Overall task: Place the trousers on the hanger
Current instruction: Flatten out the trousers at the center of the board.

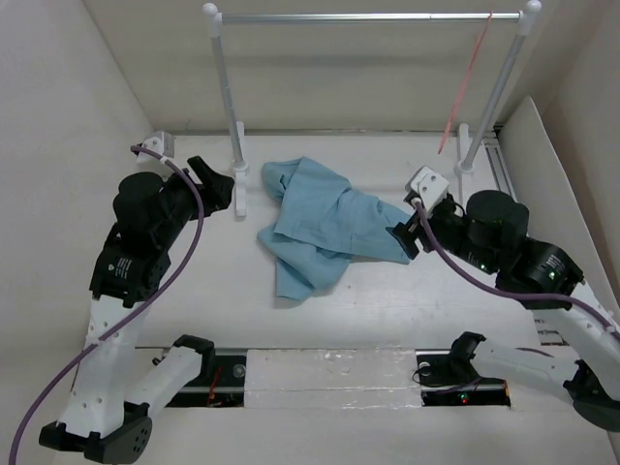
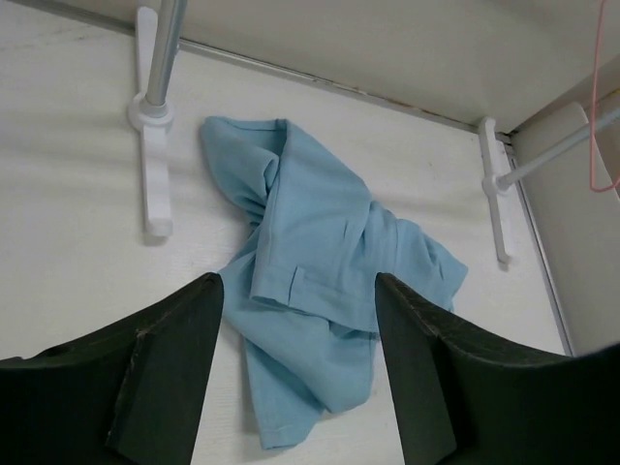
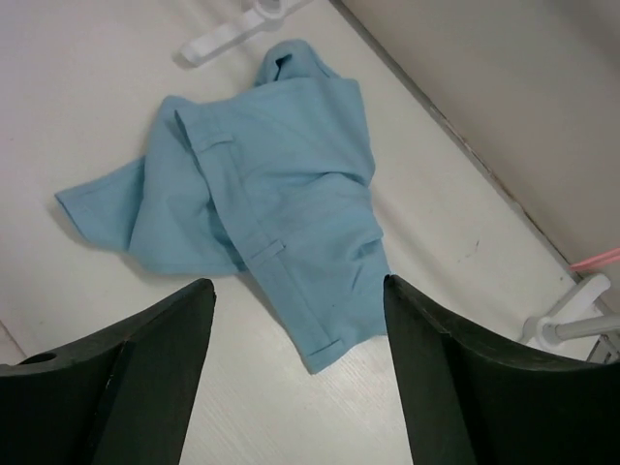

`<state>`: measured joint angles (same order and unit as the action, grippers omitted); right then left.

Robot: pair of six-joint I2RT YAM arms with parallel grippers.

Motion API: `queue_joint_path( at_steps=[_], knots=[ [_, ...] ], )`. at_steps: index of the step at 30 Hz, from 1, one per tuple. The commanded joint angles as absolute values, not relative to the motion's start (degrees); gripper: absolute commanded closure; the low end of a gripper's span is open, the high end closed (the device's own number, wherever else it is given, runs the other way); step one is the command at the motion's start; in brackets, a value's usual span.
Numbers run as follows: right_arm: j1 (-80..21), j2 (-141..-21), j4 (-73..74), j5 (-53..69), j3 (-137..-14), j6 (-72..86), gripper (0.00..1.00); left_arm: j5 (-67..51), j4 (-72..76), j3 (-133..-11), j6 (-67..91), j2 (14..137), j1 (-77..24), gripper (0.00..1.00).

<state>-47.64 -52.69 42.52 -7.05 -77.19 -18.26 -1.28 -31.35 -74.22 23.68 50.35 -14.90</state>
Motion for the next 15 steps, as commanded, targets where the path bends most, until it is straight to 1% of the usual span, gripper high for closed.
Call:
queue_joint_path(
  at_steps=[1,2,3,4,5,6,7,8,9,10,11,13,14,15],
  knots=[
    [-47.55,-53.87,39.81,-5.54,-78.75,-17.93,0.25,-2.81,-28.57,-74.97,24.34,50.89,-14.77,0.4],
    [-47.55,-54.4,40.25,-5.19,-78.84,-18.19,0.28,-2.55,-28.56,-74.88,24.43,50.89,-14.77,0.4],
    [-48.07,-54.84,40.25,-4.84,-79.01,-18.37,0.35,-1.59,-28.48,-74.88,24.61,51.06,-14.77,0.41],
    [-48.08,-55.63,40.17,-4.22,-79.19,-18.63,0.5,-1.06,-28.13,-74.88,25.22,51.15,-14.77,0.44],
    [-48.6,-56.24,39.99,-4.04,-79.45,-18.89,0.62,-0.62,-28.04,-74.97,25.4,51.24,-14.77,0.51],
    [-48.6,-56.86,39.99,-4.04,-79.89,-19.07,0.75,2.26,-27.86,-75.14,25.75,51.24,-14.77,0.54],
    [-48.6,-58.34,39.99,-3.96,-80.07,-19.33,0.93,3.33,-28.12,-75.41,26.88,51.76,-14.77,0.57],
    [-49.13,-59.23,39.82,-4.04,-80.07,-19.77,0.99,4.21,-28.39,-75.76,27.24,52.12,-14.77,0.69],
    [-49.13,-61.33,39.73,-3.69,-80.33,-20.21,1.0,5.26,-28.74,-76.28,27.77,53.16,-14.77,0.84],
    [-49.13,-61.35,39.73,-3.34,-80.51,-20.21,1.0,5.27,-29.0,-76.29,27.77,53.61,-14.77,0.84],
    [-49.65,-63.61,38.94,-3.08,-80.59,-20.82,1.0,5.62,-29.09,-76.29,28.38,54.14,-14.77,1.0],
    [-50.45,-66.26,37.62,-3.51,-80.33,-21.27,1.0,7.03,-29.27,-74.89,29.18,56.32,-13.37,1.0],
    [-51.23,-69.4,35.7,-3.6,-80.07,-21.79,1.0,7.21,-28.92,-73.75,30.22,57.29,-12.49,1.0],
    [-52.37,-70.91,34.81,-3.52,-79.89,-21.97,1.0,7.03,-28.39,-70.96,30.76,59.04,-11.26,1.0]
  ],
)
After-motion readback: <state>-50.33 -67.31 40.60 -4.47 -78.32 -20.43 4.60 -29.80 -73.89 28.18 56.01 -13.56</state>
